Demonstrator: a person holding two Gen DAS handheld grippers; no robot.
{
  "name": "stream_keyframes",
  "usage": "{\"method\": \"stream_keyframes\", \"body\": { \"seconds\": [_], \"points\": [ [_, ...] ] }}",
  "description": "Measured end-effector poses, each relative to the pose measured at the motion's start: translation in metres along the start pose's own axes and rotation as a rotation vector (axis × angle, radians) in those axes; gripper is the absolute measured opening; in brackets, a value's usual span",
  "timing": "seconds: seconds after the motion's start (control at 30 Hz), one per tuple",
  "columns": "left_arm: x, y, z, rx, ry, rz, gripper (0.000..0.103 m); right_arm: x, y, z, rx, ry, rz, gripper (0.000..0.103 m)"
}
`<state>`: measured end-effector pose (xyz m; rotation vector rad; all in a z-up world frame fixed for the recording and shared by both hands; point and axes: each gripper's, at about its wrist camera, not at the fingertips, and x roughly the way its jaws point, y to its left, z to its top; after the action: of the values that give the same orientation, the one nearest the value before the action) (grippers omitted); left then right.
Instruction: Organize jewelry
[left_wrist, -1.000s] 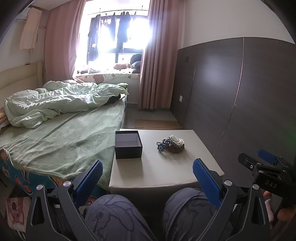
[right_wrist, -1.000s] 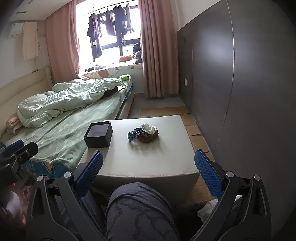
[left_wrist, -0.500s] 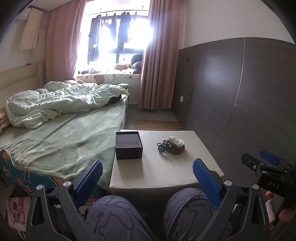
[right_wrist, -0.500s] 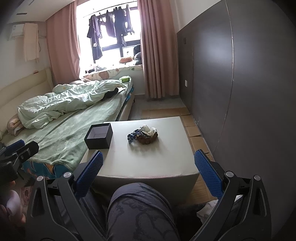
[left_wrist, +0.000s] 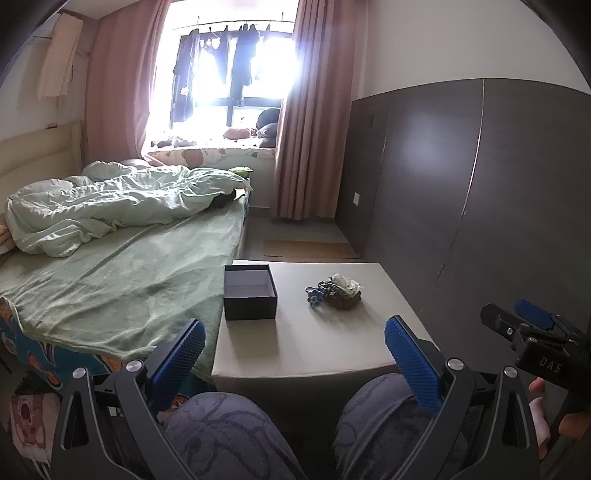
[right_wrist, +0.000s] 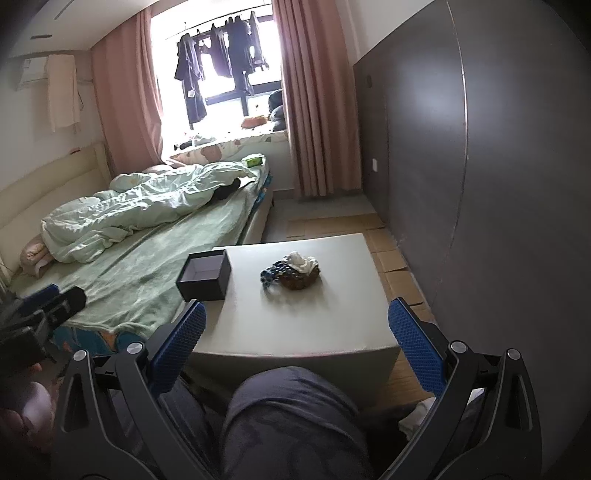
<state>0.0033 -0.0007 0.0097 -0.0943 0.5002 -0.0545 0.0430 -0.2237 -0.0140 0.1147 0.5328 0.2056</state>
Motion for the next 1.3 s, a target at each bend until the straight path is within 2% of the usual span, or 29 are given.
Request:
{"method": "stream_keyframes", "body": {
  "seconds": [0.37, 0.63, 0.87, 0.93, 1.03, 1.1, 1.17, 1.3],
  "points": [
    [-0.01, 0.004, 0.001, -0.002, 0.029, -0.031, 0.095, -0.015, 0.021, 0.01, -0.044, 0.007, 0.008, 0.098],
    [0.008, 0.013, 0.016, -0.028, 0.039, -0.033, 0.095, 0.009, 0.025, 0.026, -0.068, 0.034, 0.026, 0.098],
    [0.052, 0.018, 0.03, -0.021, 0.068, -0.035, 0.094, 0.059, 0.009, 0.046, -0.052, 0.087, 0.044, 0.098],
    [0.069, 0.023, 0.035, -0.03, 0.087, -0.032, 0.086, 0.077, 0.002, 0.052, -0.035, 0.107, 0.049, 0.098],
    [0.094, 0.031, 0.044, -0.05, 0.11, -0.05, 0.084, 0.104, -0.009, 0.063, -0.014, 0.135, 0.051, 0.098],
    [0.113, 0.031, 0.051, -0.051, 0.125, -0.063, 0.078, 0.123, -0.013, 0.07, -0.007, 0.154, 0.06, 0.092],
    [0.13, 0.031, 0.056, -0.057, 0.149, -0.081, 0.076, 0.142, -0.018, 0.076, 0.003, 0.184, 0.07, 0.082],
    [0.168, 0.026, 0.064, -0.054, 0.204, -0.109, 0.068, 0.173, -0.029, 0.084, 0.042, 0.233, 0.092, 0.078]
  ]
}}
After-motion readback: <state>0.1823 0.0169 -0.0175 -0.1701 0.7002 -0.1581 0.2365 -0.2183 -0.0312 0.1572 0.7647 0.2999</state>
